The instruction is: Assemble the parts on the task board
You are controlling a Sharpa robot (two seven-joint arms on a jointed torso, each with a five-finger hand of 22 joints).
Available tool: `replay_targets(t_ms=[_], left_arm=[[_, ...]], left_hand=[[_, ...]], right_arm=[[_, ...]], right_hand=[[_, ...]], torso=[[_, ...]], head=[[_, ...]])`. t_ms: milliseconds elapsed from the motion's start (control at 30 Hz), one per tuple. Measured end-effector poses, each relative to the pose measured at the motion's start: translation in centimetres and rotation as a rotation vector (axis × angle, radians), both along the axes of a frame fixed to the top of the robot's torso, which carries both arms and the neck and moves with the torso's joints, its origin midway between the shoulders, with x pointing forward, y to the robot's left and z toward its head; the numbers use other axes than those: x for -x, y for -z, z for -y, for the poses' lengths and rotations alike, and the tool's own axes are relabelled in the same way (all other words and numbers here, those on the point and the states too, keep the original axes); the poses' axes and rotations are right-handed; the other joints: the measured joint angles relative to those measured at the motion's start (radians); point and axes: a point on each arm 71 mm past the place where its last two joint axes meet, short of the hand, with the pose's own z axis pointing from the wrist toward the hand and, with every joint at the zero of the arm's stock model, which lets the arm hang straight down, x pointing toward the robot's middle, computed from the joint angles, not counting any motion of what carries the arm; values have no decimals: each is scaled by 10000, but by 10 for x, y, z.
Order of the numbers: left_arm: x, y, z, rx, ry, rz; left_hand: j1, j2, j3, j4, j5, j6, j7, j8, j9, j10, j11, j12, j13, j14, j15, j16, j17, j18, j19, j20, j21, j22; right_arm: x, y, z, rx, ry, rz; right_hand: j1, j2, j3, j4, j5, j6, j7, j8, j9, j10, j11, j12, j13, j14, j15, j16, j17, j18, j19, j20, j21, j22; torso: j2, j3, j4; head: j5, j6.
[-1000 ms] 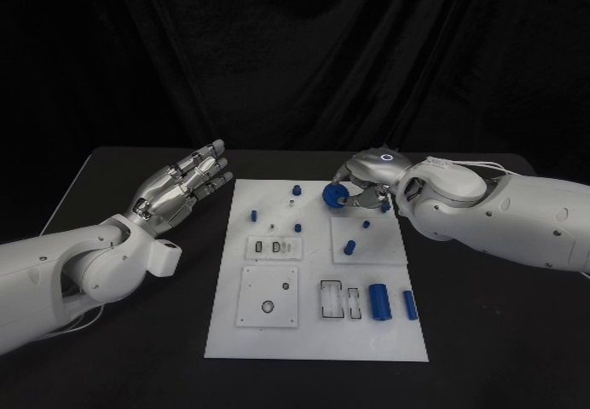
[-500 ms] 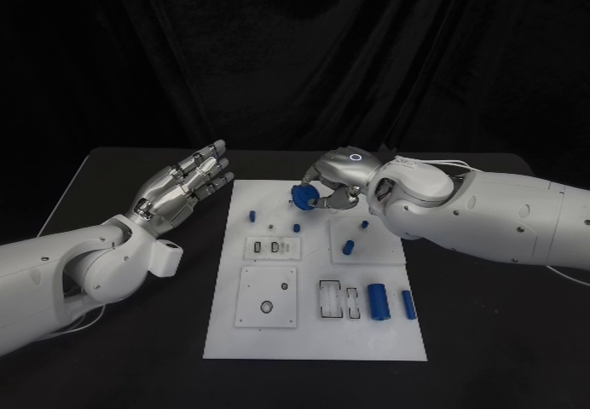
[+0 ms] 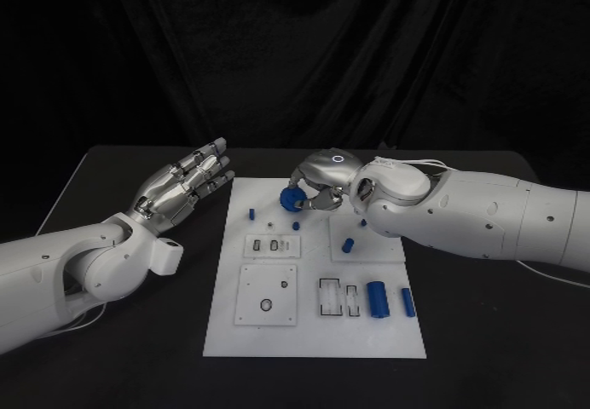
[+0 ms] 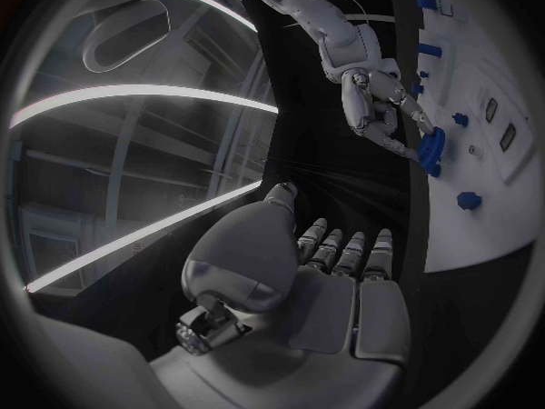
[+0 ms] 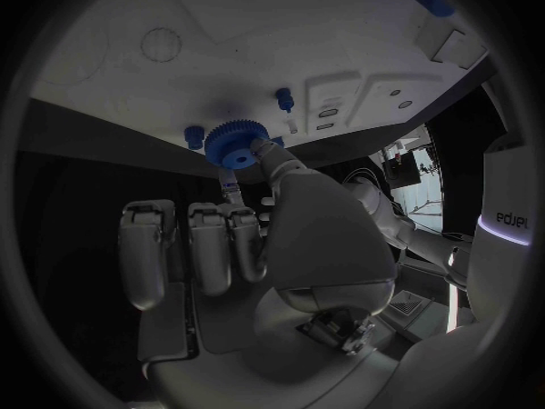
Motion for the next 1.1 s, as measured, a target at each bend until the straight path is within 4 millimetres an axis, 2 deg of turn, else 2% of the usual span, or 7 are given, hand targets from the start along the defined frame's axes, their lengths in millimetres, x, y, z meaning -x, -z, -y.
replay_targets(t_ms=[200,433,467,500,567,1000,1100], left_arm=[[0,0,0,5,12,-2],[0,0,1,15,41,-5],[0,0,1,15,43,-5],[0,0,1,16,44,-5],[0,0,1,17,46,-6],[0,0,1,28,73,-12],[0,0,1,33,89,-14]], left_hand=[[0,0,30,-30,47,0,0,0,0,0,0,0,0,-30,30,0,0,0,0,0,0,0],[0,0,42,-42,47,0,0,0,0,0,0,0,0,-36,36,0,1,1,0,0,0,-1],[0,0,42,-42,47,0,0,0,0,0,0,0,0,-36,36,0,1,1,0,-1,0,-1],[0,0,42,-42,47,0,0,0,0,0,0,0,0,-36,35,0,0,0,0,0,0,-1],[0,0,42,-42,47,0,0,0,0,0,0,0,0,-36,35,0,-2,0,0,-1,0,-1],[0,0,83,-83,46,0,0,0,0,26,26,0,0,-36,35,0,-7,0,-1,-1,0,-1],[0,0,83,-83,46,0,0,0,0,26,26,0,0,-36,35,0,-7,1,-1,-1,0,-1]], right_arm=[[-3,2,-6,65,-9,-25],[-6,3,-8,173,44,-68],[-6,4,-8,190,56,-75],[-7,4,-8,209,69,-82],[-8,4,-9,254,92,-105],[-10,7,-10,495,137,-310],[-10,7,-10,540,150,-347]], right_hand=[[3,1,2,2,-1,-118,-117,26,2,23,50,0,0,33,34,0,0,0,-35,35,-38,0],[5,2,88,75,-117,-281,-260,-362,29,-12,85,0,0,-3,70,0,8,0,1,72,-220,-1],[5,2,118,45,-117,-342,-237,-399,216,-13,86,0,0,-3,70,0,8,0,-20,93,-221,-1],[5,2,129,35,-117,-417,-197,-472,821,-13,86,0,0,-3,70,0,8,0,-35,108,-243,-1],[5,2,251,-3,-117,-649,-214,-654,1184,-13,86,0,0,-3,70,0,8,0,-35,107,-340,-1],[48,46,442,-3,-22,-1332,-314,-787,944,-9,10,0,0,-3,70,0,6,0,-35,107,-494,0],[57,55,443,-3,-203,-1512,-353,-785,861,-9,10,0,0,34,33,0,6,0,-35,107,-509,6]], torso=[[0,0,0],[5,5,7],[5,5,7],[5,5,7],[5,4,3],[-7,1,-19],[-7,2,-17]], head=[[0,-46],[-38,-70],[-40,-71],[-41,-71],[-41,-72],[-6,-111],[-16,-120]])
